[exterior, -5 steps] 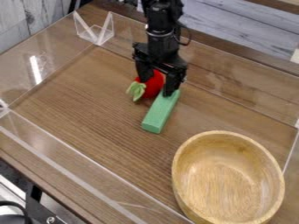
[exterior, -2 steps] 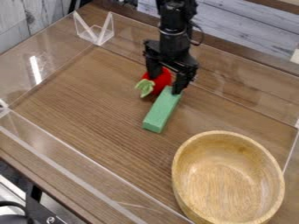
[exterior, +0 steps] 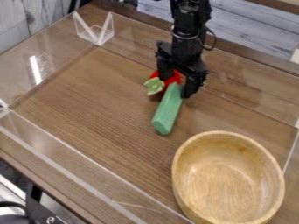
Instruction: Put the green block in the brown bowl
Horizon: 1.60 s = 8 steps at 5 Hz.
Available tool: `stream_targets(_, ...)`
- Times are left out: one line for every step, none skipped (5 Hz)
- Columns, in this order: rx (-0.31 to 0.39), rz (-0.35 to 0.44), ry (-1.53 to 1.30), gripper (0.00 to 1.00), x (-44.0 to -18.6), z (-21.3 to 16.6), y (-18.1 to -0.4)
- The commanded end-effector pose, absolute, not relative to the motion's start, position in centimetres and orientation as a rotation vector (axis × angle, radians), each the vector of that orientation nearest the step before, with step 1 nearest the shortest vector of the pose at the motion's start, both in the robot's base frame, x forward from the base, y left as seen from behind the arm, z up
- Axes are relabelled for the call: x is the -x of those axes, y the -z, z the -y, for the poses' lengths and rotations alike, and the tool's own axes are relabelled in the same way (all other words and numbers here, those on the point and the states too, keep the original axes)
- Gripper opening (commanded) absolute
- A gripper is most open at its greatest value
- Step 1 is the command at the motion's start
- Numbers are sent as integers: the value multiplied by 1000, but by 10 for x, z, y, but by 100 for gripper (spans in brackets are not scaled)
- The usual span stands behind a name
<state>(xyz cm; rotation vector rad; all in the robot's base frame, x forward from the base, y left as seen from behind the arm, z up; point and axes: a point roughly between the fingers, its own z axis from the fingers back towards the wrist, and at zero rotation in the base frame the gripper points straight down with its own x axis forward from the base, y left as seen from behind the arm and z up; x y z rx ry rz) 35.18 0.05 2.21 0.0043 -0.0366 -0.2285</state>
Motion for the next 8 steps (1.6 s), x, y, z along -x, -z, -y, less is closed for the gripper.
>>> stream_targets(5, -12, 245, 100, -333, 14, -12)
stream_targets(8, -36, 222, 100, -326, 11, -11)
stream_targets(11, -60, 200, 100, -319, 8, -10)
stream_targets(11, -84, 208, 100, -310, 11, -9)
stream_targets(11, -107, 216, 100, -302, 13, -10)
stream_targets(10, -129, 221, 100, -295, 13, -11)
stream_targets(10, -143, 211, 100, -289, 5, -14)
stream_targets(10, -142, 207, 0, -287, 0, -20)
